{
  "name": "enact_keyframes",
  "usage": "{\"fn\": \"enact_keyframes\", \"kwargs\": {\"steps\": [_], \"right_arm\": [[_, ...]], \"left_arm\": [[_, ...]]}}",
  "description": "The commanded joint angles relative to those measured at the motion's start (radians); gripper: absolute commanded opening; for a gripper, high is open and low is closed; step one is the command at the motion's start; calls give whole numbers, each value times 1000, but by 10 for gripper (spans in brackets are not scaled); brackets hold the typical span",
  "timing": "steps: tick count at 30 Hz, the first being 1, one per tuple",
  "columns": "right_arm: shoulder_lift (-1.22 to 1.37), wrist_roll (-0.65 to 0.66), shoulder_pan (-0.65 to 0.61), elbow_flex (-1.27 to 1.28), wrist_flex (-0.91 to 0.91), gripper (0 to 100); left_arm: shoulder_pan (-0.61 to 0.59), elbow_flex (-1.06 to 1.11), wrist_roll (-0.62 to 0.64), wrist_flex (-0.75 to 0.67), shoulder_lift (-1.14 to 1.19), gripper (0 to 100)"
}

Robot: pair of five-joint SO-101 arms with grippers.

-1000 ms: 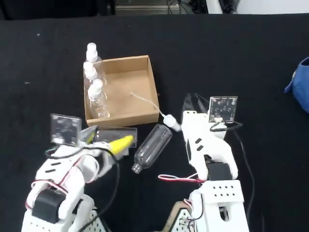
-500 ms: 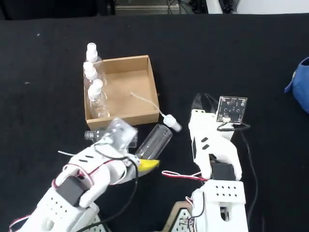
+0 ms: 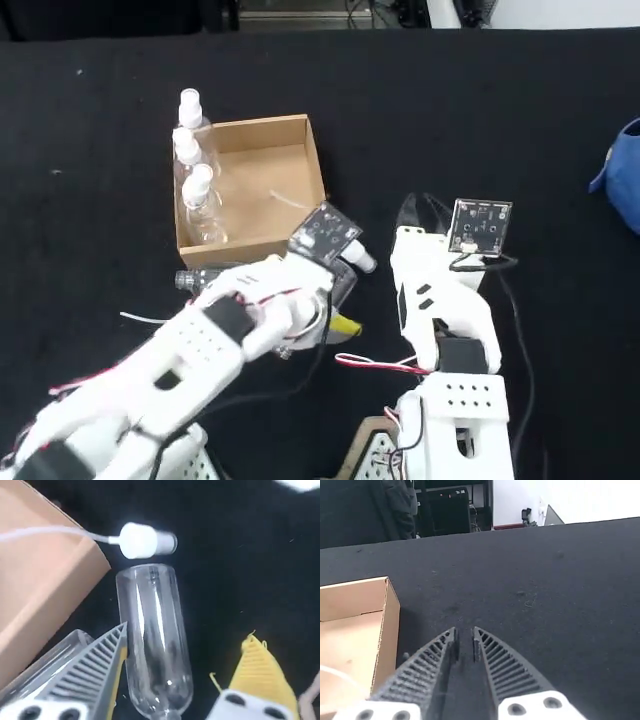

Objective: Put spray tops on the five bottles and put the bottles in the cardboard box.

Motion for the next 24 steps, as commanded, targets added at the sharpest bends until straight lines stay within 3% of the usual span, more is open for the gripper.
{"fn": "enact_keyframes", "kwargs": {"steps": [1, 11, 13, 16, 21, 24], "right_arm": [[-25, 2, 20, -56, -34, 32], [-25, 2, 14, -58, -34, 32], [-25, 2, 14, -58, -34, 32], [-25, 2, 15, -58, -34, 32], [-25, 2, 14, -58, -34, 32], [-25, 2, 17, -58, -34, 32]], "left_arm": [[-33, -88, -9, -57, 150, 213], [-22, -81, -2, -103, 212, 212], [-21, -76, -2, -101, 212, 179], [-16, -48, -2, -109, 212, 30], [-13, -21, -2, -100, 199, 71], [7, -59, -9, 0, 198, 39]]}}
